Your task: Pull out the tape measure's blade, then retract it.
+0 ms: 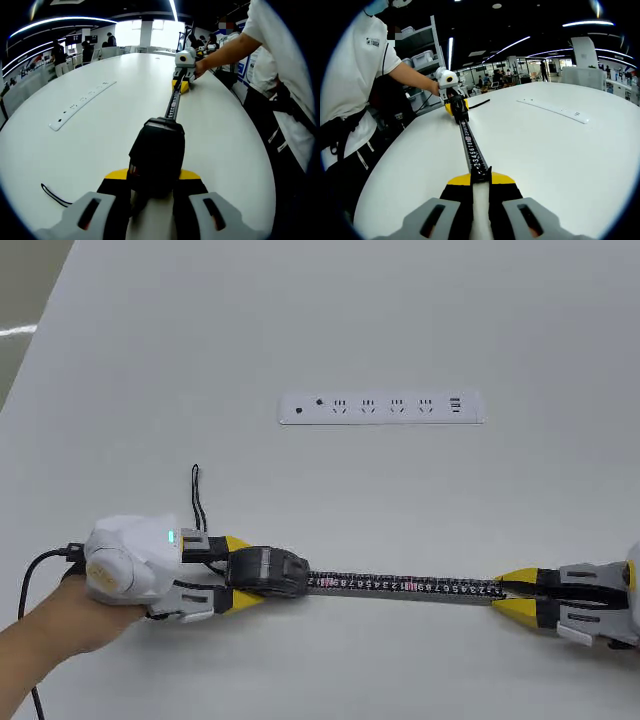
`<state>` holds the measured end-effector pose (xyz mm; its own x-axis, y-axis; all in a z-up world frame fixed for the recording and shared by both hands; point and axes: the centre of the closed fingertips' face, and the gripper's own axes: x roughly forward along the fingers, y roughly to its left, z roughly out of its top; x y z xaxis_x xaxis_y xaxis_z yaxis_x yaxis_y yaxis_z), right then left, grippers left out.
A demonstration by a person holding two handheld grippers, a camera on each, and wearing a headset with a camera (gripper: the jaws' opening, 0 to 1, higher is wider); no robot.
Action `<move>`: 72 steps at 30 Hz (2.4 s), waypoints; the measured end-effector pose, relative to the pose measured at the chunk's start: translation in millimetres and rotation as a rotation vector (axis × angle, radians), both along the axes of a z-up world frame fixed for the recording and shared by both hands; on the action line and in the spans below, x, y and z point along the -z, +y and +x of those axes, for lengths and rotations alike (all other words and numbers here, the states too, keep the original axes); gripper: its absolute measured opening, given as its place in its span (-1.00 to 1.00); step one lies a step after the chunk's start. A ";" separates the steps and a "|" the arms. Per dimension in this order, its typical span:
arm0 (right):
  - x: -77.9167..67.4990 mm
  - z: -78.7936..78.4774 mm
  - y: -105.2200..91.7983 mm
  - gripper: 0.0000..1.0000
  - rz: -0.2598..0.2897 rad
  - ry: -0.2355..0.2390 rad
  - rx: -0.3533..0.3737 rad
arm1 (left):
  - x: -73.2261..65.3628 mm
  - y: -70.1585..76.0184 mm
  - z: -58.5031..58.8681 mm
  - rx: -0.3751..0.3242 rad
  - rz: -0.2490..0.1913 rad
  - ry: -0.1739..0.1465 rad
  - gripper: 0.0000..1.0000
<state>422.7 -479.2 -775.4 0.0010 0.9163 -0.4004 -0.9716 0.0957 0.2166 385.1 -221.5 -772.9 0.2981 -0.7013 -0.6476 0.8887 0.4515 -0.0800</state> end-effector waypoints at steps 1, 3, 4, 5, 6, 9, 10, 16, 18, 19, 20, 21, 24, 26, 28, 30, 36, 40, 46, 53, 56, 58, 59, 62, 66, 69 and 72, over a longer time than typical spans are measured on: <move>-0.7 -0.6 0.0 -0.85 0.002 0.003 0.000 | 0.2 0.2 -0.1 -0.001 0.000 0.001 -0.43; -0.7 -0.8 -0.2 -0.85 -0.001 -0.003 -0.002 | -0.3 -0.1 -0.3 -0.001 -0.001 -0.001 -0.43; -1.2 -0.7 -0.1 -0.85 0.004 0.005 0.004 | -0.5 -0.4 -0.3 -0.001 -0.001 0.000 -0.43; -1.0 -0.2 0.1 -0.85 0.003 0.000 0.006 | -1.0 -0.8 -0.5 -0.002 -0.001 0.000 -0.43; -0.4 -0.3 0.3 -0.85 0.001 -0.002 0.007 | -1.2 -1.0 -0.5 -0.002 -0.002 0.000 -0.43; -0.4 -0.6 0.7 -0.85 -0.002 0.001 0.009 | -2.1 -2.0 -1.1 0.000 0.001 -0.002 -0.43; -0.4 -0.5 0.8 -0.84 -0.002 0.000 0.009 | -2.3 -2.1 -1.2 0.000 0.000 -0.002 -0.43; 1.4 0.2 1.9 -0.82 -0.014 0.001 0.023 | -3.7 -3.8 -1.5 0.005 0.004 -0.007 -0.43; 1.3 0.2 2.2 -0.81 -0.018 -0.002 0.025 | -3.8 -3.7 -1.7 0.006 0.006 -0.008 -0.42; 1.3 0.1 1.9 -0.81 -0.019 -0.006 0.025 | -3.9 -3.6 -1.8 0.005 0.005 -0.007 -0.42; 1.4 0.4 1.5 -0.80 -0.019 -0.006 0.026 | -4.1 -3.7 -1.8 0.005 0.004 -0.007 -0.42; 1.4 0.5 1.2 -0.80 -0.020 -0.011 0.024 | -3.8 -3.4 -1.7 0.006 0.005 -0.007 -0.42; 1.5 0.6 1.4 -0.79 -0.022 -0.025 0.020 | -3.7 -3.5 -1.3 0.007 0.004 -0.006 -0.42; 1.6 0.5 1.3 -0.79 -0.023 -0.031 0.020 | -3.9 -3.9 -1.1 0.008 0.005 -0.007 -0.42; 1.4 0.8 1.3 -0.78 -0.023 -0.042 0.020 | -3.8 -4.1 -1.0 0.009 0.007 -0.006 -0.42; 1.4 1.0 1.2 -0.77 -0.022 -0.041 0.022 | -3.0 -3.6 -0.5 0.010 0.011 -0.006 -0.42; 1.3 4.1 1.3 -0.74 -0.024 -0.041 0.031 | -3.7 -4.4 -0.4 0.011 0.010 -0.012 -0.40; -0.4 4.8 3.4 -0.68 -0.018 -0.037 0.037 | -2.1 -2.9 -0.6 0.000 0.011 -0.007 -0.39; -3.3 8.3 5.4 -0.54 -0.007 -0.035 0.052 | -0.6 -5.5 -0.6 -0.008 0.003 -0.011 -0.13; -6.1 10.4 8.7 -0.29 0.007 -0.037 0.075 | -3.3 -1.5 4.0 -0.068 -0.026 -0.005 0.24; -7.0 11.1 9.7 -0.19 0.012 -0.037 0.085 | -4.9 0.3 4.6 -0.084 -0.029 -0.012 0.39; -7.5 12.7 10.3 -0.07 0.019 -0.030 0.100 | -4.7 2.2 5.2 -0.097 -0.028 -0.011 0.45; -8.2 12.9 10.5 -0.06 0.023 -0.026 0.100 | -4.1 3.5 5.1 -0.099 -0.024 -0.012 0.45; -9.3 12.2 10.9 -0.03 0.028 -0.023 0.103 | -3.4 4.9 5.3 -0.108 -0.019 -0.014 0.52; -8.5 10.9 9.6 -0.05 0.018 -0.025 0.100 | -4.4 6.2 6.1 -0.123 -0.030 -0.017 0.53; -8.7 10.1 8.8 -0.05 0.019 -0.021 0.103 | -4.8 4.7 5.4 -0.120 -0.028 -0.018 0.51; -8.8 9.4 8.6 -0.04 0.019 -0.019 0.110 | -6.7 4.1 4.4 -0.125 -0.029 -0.020 0.50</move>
